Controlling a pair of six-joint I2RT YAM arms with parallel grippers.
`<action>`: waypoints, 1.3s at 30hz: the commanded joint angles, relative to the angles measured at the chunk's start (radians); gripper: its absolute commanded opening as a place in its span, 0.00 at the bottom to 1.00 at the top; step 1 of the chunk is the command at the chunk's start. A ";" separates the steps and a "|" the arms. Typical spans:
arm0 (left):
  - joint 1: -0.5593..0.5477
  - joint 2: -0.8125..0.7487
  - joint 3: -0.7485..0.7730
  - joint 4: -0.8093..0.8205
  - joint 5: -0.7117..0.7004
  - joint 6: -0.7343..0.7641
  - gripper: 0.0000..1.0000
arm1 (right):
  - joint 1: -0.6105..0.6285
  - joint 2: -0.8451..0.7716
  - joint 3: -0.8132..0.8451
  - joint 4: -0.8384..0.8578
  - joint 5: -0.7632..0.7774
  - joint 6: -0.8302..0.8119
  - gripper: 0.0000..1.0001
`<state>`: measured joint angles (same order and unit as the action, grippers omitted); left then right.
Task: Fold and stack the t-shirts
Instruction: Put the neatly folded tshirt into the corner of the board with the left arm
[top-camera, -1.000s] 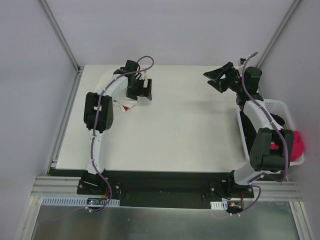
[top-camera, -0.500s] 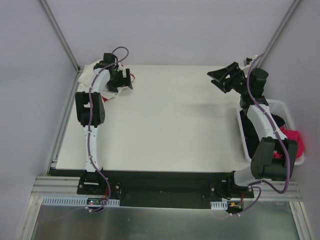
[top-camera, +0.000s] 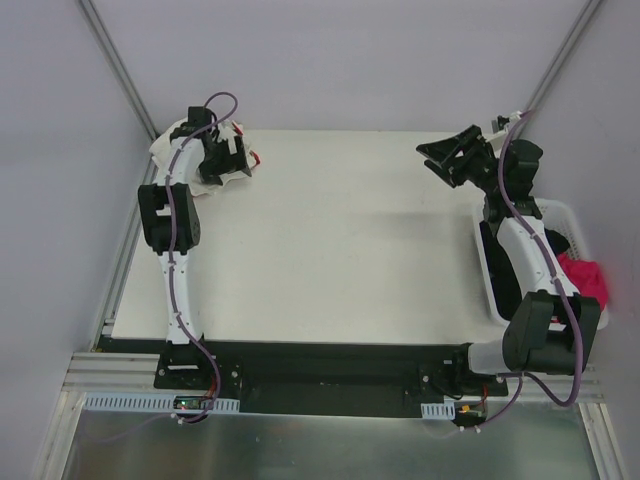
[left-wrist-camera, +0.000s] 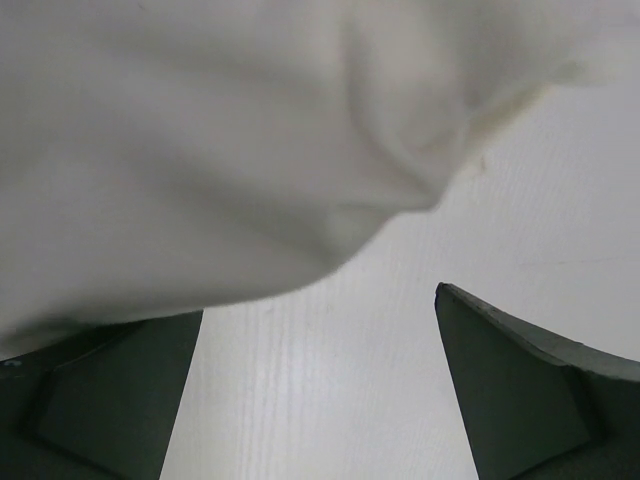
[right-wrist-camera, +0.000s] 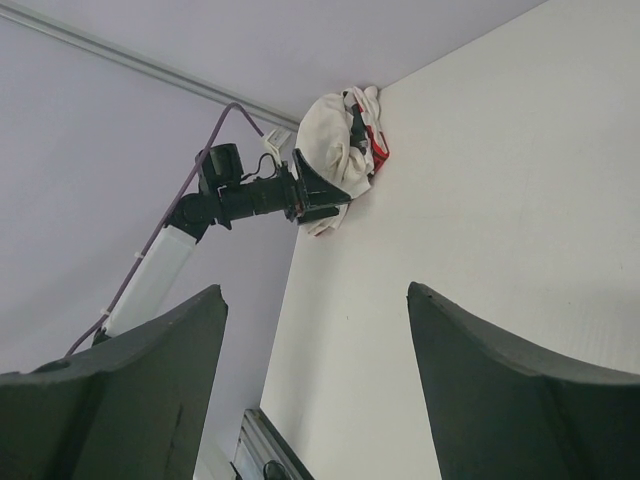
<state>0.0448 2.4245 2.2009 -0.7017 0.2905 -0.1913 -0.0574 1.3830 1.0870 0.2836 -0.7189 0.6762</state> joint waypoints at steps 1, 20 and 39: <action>-0.069 -0.223 -0.122 0.122 0.079 0.030 0.99 | 0.004 -0.042 -0.015 0.020 -0.005 -0.010 0.76; -0.134 -0.772 -0.650 0.698 0.274 -0.105 0.99 | 0.050 -0.010 0.052 -0.236 -0.021 -0.269 0.75; -0.267 -1.475 -1.323 0.930 -0.079 -0.092 0.99 | 0.159 -0.188 0.024 -0.373 0.257 -0.481 0.81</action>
<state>-0.2165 0.9752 0.9539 0.1967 0.2771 -0.2745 0.0685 1.2354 1.1370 -0.0944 -0.5087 0.2455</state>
